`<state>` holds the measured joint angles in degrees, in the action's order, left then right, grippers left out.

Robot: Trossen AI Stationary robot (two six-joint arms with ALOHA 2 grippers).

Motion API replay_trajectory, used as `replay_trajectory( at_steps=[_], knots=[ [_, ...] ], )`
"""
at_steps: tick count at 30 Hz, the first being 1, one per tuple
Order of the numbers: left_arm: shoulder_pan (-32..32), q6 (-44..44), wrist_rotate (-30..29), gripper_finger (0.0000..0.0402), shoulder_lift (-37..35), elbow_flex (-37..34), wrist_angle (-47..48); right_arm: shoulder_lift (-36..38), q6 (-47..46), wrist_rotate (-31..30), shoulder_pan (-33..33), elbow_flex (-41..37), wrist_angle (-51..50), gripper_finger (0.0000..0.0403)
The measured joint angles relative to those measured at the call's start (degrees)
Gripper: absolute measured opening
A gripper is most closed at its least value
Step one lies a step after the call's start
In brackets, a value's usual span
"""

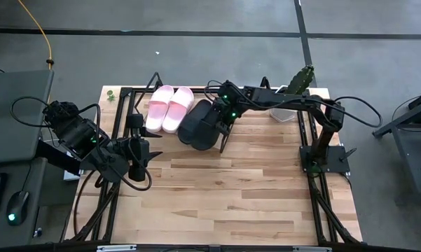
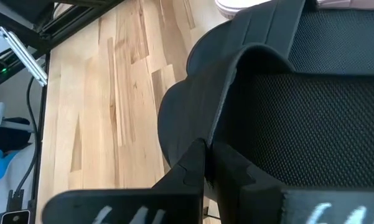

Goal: Pick and place slides into the shelf
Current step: Put the black slide on the shelf

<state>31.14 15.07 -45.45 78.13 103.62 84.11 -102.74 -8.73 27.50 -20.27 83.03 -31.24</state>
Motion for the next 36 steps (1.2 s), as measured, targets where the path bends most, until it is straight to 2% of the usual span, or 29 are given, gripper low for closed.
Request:
replay_trajectory(
  at_steps=[7, 12, 22, 36],
  knots=[
    [0.0, 0.0, 0.0, 0.0211, 0.0, 0.0, -0.1, 0.0, -0.2, 0.2, -0.5, -1.2, 1.1, 0.0],
    [0.0, 0.0, 0.0, 0.0211, 0.0, 0.0, -0.1, 0.0, -1.1, 3.9, -1.1, -1.4, 0.1, 0.0],
    [0.0, 0.0, 0.0, 0.0211, 0.0, 0.0, 0.0, 0.0, -1.6, 5.8, -2.2, -1.4, -0.7, 0.0],
    [0.0, 0.0, 0.0, 0.0211, 0.0, 0.0, 0.0, 0.3, -1.9, 4.8, -2.5, -1.5, -3.0, 0.0]
  ],
)
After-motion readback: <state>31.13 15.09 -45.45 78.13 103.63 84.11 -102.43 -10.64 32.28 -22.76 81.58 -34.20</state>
